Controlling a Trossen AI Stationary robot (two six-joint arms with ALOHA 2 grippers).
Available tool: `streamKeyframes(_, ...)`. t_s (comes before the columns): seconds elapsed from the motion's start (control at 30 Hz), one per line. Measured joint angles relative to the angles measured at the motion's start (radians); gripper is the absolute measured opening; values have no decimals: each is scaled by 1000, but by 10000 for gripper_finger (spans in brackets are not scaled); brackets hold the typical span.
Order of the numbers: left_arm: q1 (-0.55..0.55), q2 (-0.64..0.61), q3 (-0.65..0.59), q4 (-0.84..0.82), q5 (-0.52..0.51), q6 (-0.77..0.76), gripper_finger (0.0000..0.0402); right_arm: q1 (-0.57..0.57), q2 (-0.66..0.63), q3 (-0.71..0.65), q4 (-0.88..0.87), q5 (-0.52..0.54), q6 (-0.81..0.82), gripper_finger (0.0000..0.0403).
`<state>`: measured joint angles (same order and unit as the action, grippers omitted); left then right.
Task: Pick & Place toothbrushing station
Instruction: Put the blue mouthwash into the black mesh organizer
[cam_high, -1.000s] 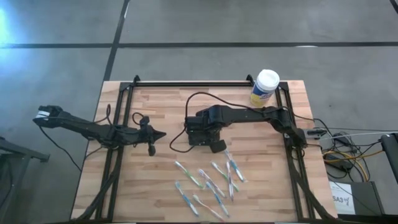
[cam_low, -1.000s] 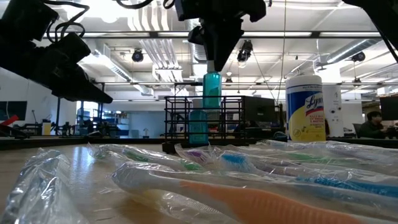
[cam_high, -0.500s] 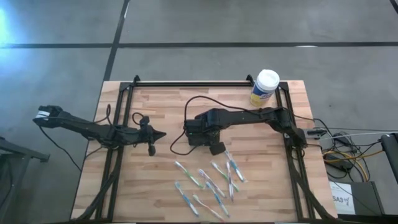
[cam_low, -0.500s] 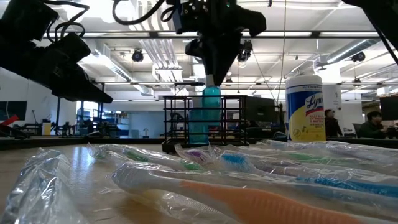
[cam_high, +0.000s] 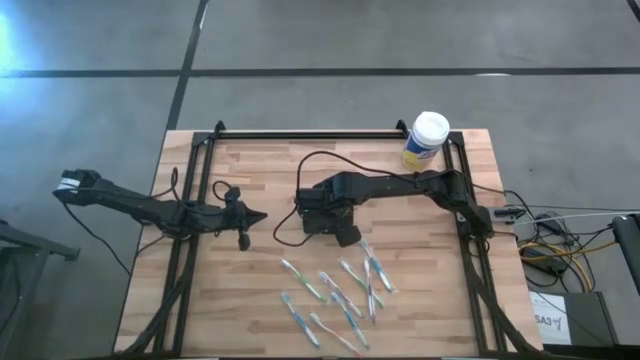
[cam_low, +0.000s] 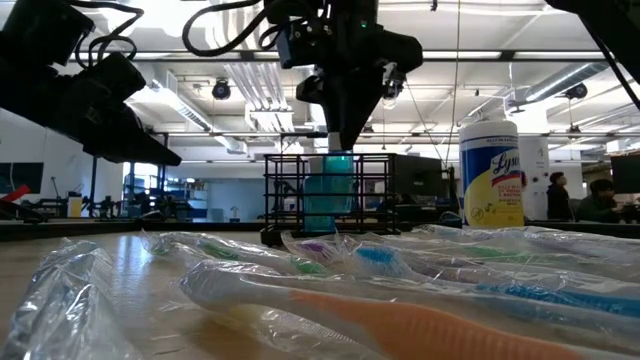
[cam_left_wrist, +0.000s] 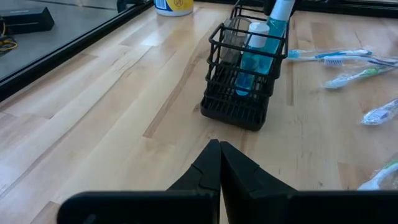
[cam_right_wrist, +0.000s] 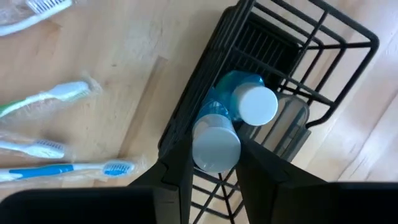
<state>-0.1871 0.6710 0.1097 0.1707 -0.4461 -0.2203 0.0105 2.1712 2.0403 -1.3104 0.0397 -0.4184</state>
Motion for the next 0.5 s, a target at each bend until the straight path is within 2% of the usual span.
streamKeyframes(0.17,0,0,0,-2,0,0,3,-14,0,-17,46,-57,-5,89)
streamKeyframes(0.5,0,0,0,-19,0,0,3,-39,0,-71,54,-69,-16,89)
